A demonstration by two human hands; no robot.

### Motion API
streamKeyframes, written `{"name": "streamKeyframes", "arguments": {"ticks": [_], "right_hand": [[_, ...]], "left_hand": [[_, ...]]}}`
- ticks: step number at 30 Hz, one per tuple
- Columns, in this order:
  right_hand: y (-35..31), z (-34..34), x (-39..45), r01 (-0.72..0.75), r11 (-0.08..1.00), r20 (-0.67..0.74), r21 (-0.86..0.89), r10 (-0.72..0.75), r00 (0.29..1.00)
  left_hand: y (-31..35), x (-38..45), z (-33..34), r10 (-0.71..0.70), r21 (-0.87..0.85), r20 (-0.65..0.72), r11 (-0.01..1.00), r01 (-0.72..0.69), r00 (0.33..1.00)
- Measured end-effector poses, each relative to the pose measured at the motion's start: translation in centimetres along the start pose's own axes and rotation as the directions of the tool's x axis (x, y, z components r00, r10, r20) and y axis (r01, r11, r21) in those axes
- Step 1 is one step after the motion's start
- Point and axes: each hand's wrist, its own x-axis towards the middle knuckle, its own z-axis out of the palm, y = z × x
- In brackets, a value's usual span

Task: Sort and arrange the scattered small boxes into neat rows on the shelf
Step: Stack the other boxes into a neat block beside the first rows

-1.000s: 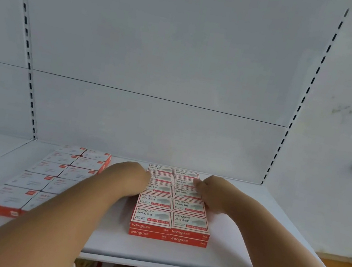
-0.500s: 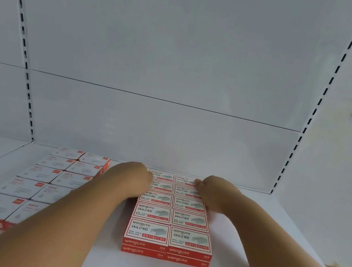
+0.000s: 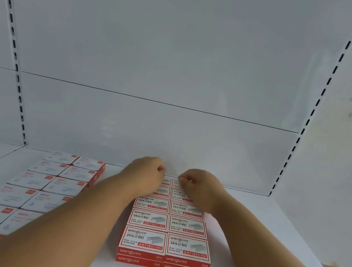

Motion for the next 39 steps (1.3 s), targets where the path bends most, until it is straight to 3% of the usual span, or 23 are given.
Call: {"name": "streamKeyframes", "arguments": {"ticks": [3, 7, 24, 29, 31, 34, 36, 39], "right_hand": [[0.5, 0.6, 0.0, -0.036, 0.993, 0.000, 0.116, 0.037, 0.999], [0.7, 0.8, -0.2, -0.046, 0.980, -0.047, 0.195, 0.056, 0.997], [-0.4, 0.8, -0.1, -0.073, 0.995, 0.057, 0.066, 0.070, 0.996], [-0.1, 0.8, -0.1, -0.102, 0.989, 0.053, 0.110, 0.096, 0.994], [0.1, 0.6, -0.3, -0.193, 0.914, 0.076, 0.357, 0.178, 0.981], [0.4, 0.0, -0.4, -0.222, 0.620, 0.029, 0.753, 0.306, 0.952], [0.5, -0.4, -0.3, -0.196, 0.514, -0.032, 0.835, 0.401, 0.916], [-0.2, -0.4, -0.8, -0.262, 0.367, 0.075, 0.893, 0.452, 0.889]], "left_hand": [[-0.3, -0.2, 0.7, -0.013, -0.137, 0.080, 0.990, 0.024, 0.997], [-0.6, 0.0, 1.0, -0.008, -0.182, 0.075, 0.983, 0.021, 0.997], [-0.5, -0.5, 1.3, 0.015, -0.161, 0.027, 0.987, -0.010, 1.000], [-0.4, -0.5, 1.2, 0.003, -0.193, 0.044, 0.981, 0.005, 0.999], [-0.4, -0.6, 1.1, -0.034, -0.275, 0.053, 0.960, 0.048, 0.998], [-0.3, -0.9, 0.6, -0.124, -0.475, 0.045, 0.870, 0.130, 0.991], [-0.5, -1.0, 0.3, -0.191, -0.618, 0.053, 0.765, 0.182, 0.980], [-0.7, -1.2, 0.1, -0.239, -0.753, 0.089, 0.619, 0.222, 0.967]]}}
